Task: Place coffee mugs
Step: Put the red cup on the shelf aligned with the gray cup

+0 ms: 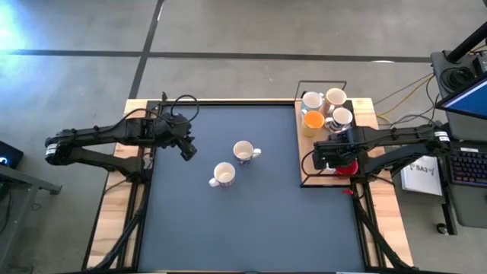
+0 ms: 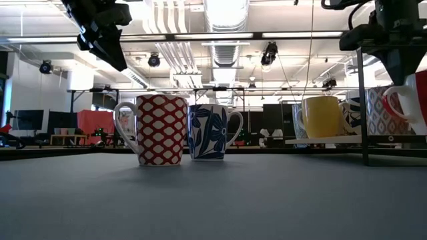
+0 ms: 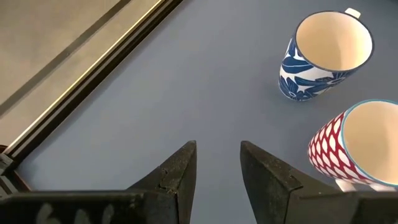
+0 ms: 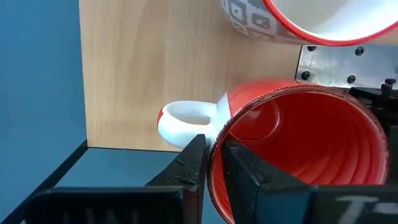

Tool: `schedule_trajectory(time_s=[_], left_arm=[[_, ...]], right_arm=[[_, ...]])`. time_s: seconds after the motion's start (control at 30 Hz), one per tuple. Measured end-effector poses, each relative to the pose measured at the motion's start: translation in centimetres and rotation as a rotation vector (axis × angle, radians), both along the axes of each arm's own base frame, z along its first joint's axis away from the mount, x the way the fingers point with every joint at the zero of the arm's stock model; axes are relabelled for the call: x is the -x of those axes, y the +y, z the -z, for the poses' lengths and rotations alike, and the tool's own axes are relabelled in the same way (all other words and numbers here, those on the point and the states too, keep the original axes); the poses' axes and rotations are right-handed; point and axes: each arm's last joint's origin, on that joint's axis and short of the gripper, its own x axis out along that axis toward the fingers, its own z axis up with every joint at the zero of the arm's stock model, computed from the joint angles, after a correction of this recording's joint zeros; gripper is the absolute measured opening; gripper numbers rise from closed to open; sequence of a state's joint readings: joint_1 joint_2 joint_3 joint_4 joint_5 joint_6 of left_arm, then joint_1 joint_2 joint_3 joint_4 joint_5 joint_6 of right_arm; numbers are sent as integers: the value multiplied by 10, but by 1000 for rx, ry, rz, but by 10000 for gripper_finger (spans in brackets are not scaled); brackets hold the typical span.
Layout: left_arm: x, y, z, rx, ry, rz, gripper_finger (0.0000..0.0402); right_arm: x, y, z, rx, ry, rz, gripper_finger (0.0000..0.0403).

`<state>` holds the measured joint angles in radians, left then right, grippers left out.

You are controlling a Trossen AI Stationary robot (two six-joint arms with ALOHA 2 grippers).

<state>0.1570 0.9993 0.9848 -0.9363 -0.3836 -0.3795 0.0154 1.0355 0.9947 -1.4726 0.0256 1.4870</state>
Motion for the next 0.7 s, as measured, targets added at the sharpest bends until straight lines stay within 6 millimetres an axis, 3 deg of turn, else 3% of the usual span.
schedule_trajectory(time_s=[0.7], left_arm=[[0,0,0,20,-19,-31,107]], right_arm=[[-2,2,0,-80,-20,-86,54]])
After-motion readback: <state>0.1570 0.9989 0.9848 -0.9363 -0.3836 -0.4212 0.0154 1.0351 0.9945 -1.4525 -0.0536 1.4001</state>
